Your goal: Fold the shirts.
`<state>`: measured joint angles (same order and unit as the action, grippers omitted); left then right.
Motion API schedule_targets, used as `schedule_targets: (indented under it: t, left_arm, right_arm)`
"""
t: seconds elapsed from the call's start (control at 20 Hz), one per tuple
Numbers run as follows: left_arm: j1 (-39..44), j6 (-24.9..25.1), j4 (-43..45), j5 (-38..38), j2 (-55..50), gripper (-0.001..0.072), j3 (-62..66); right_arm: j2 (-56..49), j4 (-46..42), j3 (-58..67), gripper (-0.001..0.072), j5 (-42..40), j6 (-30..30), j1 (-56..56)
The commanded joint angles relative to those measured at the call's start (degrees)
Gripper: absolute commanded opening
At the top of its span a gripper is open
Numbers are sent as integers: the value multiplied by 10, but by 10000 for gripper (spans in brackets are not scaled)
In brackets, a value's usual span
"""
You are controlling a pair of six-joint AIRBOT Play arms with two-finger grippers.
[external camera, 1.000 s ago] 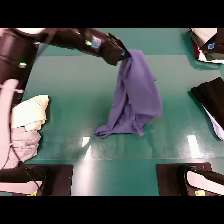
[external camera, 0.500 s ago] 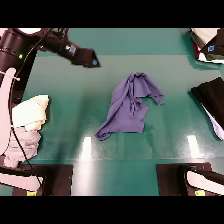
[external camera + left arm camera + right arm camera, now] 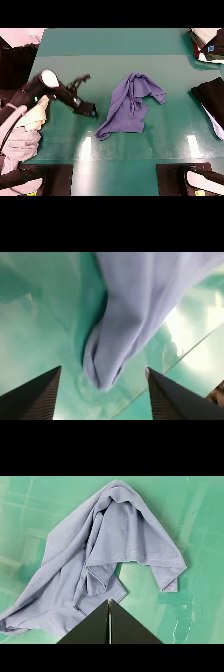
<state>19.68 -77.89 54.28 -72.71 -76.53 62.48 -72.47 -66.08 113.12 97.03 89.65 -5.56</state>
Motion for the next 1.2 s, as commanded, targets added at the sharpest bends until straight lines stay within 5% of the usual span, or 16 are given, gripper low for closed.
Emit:
schedule_targets:
  t: [0.0, 0.35, 0.4, 0.45, 0.5, 0.7, 0.85, 0.9, 1.0, 1.15]
  left_arm:
    - [42, 3, -24, 65, 40, 632, -130]
    - [108, -22, -34, 164, 40, 628, -191]
    - [108, -30, -31, 169, 40, 479, -191]
    - [108, -27, -31, 172, 40, 190, -191]
    - [108, -26, -29, 176, 40, 32, -191]
    - [48, -29, 45, 110, 46, 22, -131]
    - [-49, -27, 71, 81, 80, 22, -59]
    - [-80, -26, 72, 75, 92, 23, -34]
    - [-131, -20, 73, 69, 109, 22, 10]
    - [-151, -19, 73, 65, 114, 23, 37]
  right_arm:
    - [0, 0, 0, 18, 0, -1, 0]
    - [0, 1, 0, 18, 2, -1, 0]
    - [0, 1, 0, 18, 4, -1, 0]
    - [0, 1, 0, 18, 6, -1, 0]
    - [0, 1, 0, 18, 7, -1, 0]
    - [5, 1, -36, 19, 32, -15, 0]
    - [25, 1, -173, 23, 5, -24, 0]
    - [31, 2, -234, 89, -28, -28, 0]
    - [37, 39, -353, 391, -106, -27, 0]
    - [25, 190, -510, 391, -232, -28, 7]
